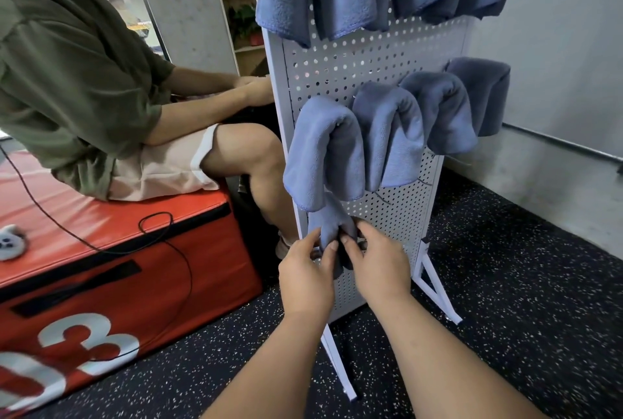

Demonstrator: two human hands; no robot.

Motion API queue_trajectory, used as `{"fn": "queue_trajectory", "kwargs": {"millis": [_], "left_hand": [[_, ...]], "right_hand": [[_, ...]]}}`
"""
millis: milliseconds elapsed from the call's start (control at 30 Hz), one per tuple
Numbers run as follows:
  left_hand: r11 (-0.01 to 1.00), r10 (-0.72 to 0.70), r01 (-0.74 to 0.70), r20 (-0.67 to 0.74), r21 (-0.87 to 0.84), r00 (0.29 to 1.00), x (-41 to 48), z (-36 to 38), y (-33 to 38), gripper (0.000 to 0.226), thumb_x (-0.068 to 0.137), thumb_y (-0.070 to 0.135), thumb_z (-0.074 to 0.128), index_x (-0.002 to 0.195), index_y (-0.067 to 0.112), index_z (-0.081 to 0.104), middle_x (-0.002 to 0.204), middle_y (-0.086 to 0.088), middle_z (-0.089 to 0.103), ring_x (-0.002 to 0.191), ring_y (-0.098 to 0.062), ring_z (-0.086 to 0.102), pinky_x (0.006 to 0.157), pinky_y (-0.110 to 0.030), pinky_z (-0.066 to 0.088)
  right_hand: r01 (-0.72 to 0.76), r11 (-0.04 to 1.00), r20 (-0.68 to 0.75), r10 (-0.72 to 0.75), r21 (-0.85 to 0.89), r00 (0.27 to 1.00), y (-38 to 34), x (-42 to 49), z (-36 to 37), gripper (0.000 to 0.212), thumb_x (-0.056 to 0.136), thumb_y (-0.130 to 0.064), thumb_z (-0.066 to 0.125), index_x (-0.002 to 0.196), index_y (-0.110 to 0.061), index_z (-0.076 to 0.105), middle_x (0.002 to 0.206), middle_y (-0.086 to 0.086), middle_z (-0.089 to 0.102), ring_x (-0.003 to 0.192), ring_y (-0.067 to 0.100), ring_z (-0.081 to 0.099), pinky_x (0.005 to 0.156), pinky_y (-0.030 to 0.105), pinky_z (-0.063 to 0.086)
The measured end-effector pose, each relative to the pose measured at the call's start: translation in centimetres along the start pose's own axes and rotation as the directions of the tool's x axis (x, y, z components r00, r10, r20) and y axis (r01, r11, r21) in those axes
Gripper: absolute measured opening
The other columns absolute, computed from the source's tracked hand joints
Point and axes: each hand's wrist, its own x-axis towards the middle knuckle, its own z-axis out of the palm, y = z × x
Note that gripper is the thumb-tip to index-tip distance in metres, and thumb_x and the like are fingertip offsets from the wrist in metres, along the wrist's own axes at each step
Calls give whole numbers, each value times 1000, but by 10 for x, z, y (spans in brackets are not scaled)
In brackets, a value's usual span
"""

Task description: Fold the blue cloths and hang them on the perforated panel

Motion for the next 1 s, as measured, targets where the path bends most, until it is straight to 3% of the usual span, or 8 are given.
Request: {"fn": "queue_trajectory", "kwargs": {"millis": [200,367,433,533,600,767,1000], "left_hand": [[985,-97,96,1,-143,995,-9,-11,8,47,93,47,80,136,31,69,114,18,71,105,2,67,86,-14,50],[972,-131,129,4,-198,991,-17,-19,12,52,91,55,79,137,34,67,117,19,71,110,1,66,93,-36,60],[969,-122,119,-2,-216,993,-21,-23,17,51,91,53,80,136,34,66,118,17,70,111,0,65,95,-37,60],[980,-60,58,-9,-188,998,-28,-32,26,46,92,47,80,134,32,66,119,15,67,111,1,62,93,-21,50],[984,-24,23,-6,-177,1000,-33,-37,30,41,92,45,80,129,36,65,116,14,66,108,3,61,89,-18,47],[975,24,-15,40,-221,999,-47,-44,38,35,93,41,80,125,32,68,111,14,67,103,2,64,93,-29,55],[971,59,-15,177,-238,982,-69,-39,54,40,95,52,74,128,32,66,113,16,65,102,0,64,93,-27,53]], "right_hand": [[-12,999,92,16,-45,996,8,-3,-9,51,99,-59,62,146,-40,51,121,-5,74,107,25,71,86,43,59],[-7,996,155,22,-91,988,2,-14,-26,65,101,-57,62,159,-36,41,142,0,65,126,26,63,99,44,56],[-5,995,169,21,-96,985,-3,-19,-33,67,101,-55,63,161,-35,39,144,0,63,129,27,61,101,43,54],[6,998,173,6,-70,985,-10,-27,-40,65,101,-52,65,159,-39,40,142,-3,64,127,25,62,101,44,55],[23,998,181,-11,-61,983,-13,-33,-45,61,100,-52,67,155,-44,42,139,-6,65,123,23,63,99,45,56],[7,999,170,-1,-37,985,-20,-49,-65,61,100,-48,68,156,-37,46,145,-5,63,128,22,62,104,41,52],[-50,998,142,55,-38,988,-12,-83,-101,64,99,-52,68,157,-35,48,150,-3,60,133,18,60,113,40,49]]}}
